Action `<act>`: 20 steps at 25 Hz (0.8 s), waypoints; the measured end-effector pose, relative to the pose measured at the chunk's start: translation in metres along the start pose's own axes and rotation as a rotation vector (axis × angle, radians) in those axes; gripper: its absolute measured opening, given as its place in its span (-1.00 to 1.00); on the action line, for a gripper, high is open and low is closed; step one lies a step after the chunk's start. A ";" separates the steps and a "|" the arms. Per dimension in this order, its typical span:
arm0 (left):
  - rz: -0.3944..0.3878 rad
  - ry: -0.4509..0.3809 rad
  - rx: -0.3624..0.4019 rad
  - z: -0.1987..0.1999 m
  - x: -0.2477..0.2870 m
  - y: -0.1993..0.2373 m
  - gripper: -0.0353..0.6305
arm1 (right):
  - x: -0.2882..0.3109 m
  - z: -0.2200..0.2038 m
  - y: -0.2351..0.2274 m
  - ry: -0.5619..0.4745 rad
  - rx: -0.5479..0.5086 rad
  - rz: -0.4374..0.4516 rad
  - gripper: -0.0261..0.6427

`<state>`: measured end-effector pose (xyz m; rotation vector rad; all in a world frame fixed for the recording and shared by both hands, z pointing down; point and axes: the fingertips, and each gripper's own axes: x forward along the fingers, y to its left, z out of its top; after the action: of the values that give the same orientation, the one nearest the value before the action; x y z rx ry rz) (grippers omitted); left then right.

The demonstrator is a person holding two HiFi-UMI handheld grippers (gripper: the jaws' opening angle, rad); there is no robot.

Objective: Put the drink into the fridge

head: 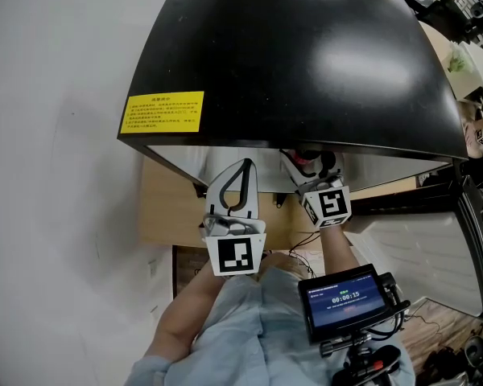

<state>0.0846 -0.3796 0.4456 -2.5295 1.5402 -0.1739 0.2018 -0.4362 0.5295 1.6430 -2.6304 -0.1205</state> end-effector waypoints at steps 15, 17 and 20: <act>-0.001 0.001 -0.046 0.026 -0.028 -0.016 -0.87 | -0.094 0.069 0.026 -0.069 0.099 -0.072 0.03; -0.002 -0.002 -0.059 0.031 -0.033 -0.021 -0.87 | -0.108 0.086 0.036 -0.096 0.146 -0.055 -0.26; -0.001 -0.015 -0.052 0.042 -0.039 -0.027 -0.87 | -0.119 0.105 0.053 -0.096 0.130 -0.037 -0.64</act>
<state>0.0986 -0.3287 0.4097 -2.5653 1.5575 -0.1163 0.1993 -0.3014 0.4303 1.7684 -2.7324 -0.0308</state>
